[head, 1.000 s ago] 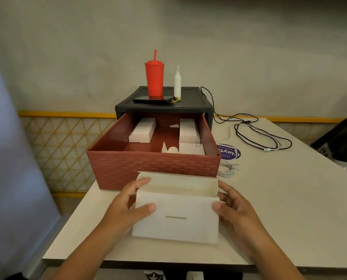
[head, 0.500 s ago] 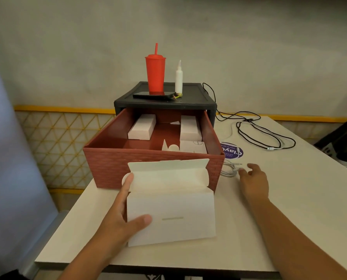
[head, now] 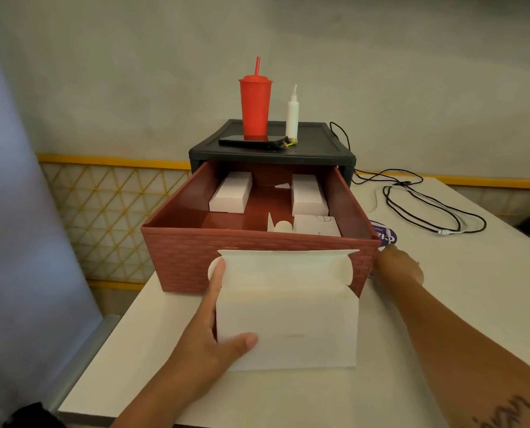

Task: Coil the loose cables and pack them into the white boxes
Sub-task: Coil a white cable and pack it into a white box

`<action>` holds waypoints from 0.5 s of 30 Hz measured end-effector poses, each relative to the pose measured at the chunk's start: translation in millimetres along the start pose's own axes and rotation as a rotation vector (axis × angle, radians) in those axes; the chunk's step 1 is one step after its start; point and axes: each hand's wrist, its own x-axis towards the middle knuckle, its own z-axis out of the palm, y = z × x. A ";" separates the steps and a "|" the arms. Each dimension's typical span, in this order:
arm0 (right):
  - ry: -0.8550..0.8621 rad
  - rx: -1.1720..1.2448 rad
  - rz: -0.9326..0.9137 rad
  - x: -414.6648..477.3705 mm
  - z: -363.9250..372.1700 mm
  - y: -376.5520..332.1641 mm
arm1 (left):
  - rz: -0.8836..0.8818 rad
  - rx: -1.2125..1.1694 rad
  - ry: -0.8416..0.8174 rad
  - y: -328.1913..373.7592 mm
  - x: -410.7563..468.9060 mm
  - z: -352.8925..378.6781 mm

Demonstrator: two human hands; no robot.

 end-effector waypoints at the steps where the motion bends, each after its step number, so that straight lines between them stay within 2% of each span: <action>1: 0.000 -0.025 0.000 0.4 1.5 0.3 | 0.005 0.007 -0.004 -0.7 1.3 -0.3; 5: -0.017 -0.040 -0.017 3.9 2.7 2.9 | 0.024 0.023 -0.011 -4.3 6.8 -2.1; 8: 0.032 -0.013 -0.041 2.0 2.8 6.1 | 0.019 0.024 -0.008 -3.7 12.5 -3.6; 15: 0.157 0.215 -0.168 -25.5 -3.1 15.0 | 0.023 0.039 0.016 -2.2 21.3 -7.3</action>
